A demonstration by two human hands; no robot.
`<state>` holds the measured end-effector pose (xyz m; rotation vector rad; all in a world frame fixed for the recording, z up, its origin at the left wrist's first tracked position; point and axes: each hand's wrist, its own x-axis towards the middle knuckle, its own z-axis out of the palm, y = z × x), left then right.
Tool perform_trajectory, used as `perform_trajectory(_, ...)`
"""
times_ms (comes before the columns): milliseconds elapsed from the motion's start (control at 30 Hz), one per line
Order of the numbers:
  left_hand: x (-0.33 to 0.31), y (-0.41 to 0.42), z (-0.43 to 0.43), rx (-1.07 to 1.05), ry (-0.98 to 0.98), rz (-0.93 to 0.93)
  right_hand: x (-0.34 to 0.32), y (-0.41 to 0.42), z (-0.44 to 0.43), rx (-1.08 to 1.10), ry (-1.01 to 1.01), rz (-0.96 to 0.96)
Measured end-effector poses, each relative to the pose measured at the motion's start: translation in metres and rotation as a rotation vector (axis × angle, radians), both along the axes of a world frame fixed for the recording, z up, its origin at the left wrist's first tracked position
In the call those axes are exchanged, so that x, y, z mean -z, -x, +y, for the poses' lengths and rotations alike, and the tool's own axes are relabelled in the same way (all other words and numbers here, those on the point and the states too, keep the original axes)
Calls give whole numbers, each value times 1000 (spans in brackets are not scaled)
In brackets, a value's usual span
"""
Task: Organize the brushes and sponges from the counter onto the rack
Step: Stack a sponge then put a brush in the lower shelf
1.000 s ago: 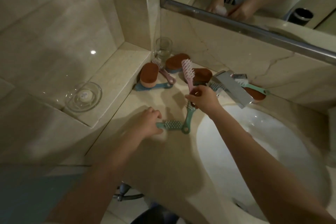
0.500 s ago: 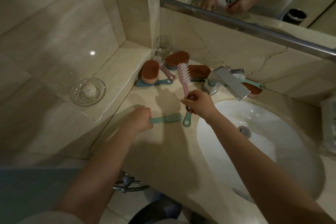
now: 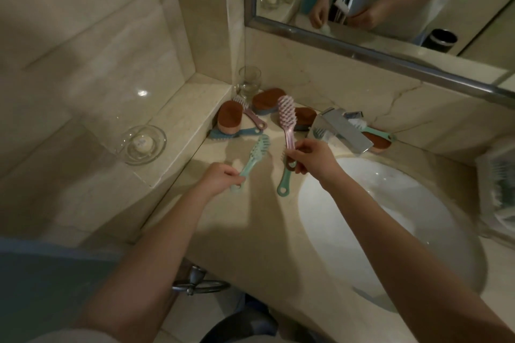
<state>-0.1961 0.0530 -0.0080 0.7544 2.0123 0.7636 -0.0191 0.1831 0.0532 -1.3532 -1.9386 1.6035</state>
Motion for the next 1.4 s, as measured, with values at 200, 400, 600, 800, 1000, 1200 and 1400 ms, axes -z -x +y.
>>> perform_trajectory(200, -45, -38, 39, -84, -156, -161, -26, -37, 11, 86, -64, 108)
perform_trajectory(400, -72, -108, 82, 0, -245, -204, -42, -107, 23, 228, -133, 190)
perform_trajectory(600, -90, -203, 115, 149, -290, -276, -50, -204, 30, 364, -169, 207)
perform_trajectory(800, -90, -285, 139, 274, -289, -286, -41, -296, 31, 483, -173, 219)
perform_trajectory(1000, -77, -357, 158, 286, -217, -299, -17, -375, 30, 595, -120, 236)
perform_trajectory(1200, -69, -399, 172, 247, -174, -292, 6, -425, 48, 693, -82, 182)
perform_trajectory(1400, -70, -411, 188, 191, -146, -259, 23, -432, 103, 770, -49, 36)
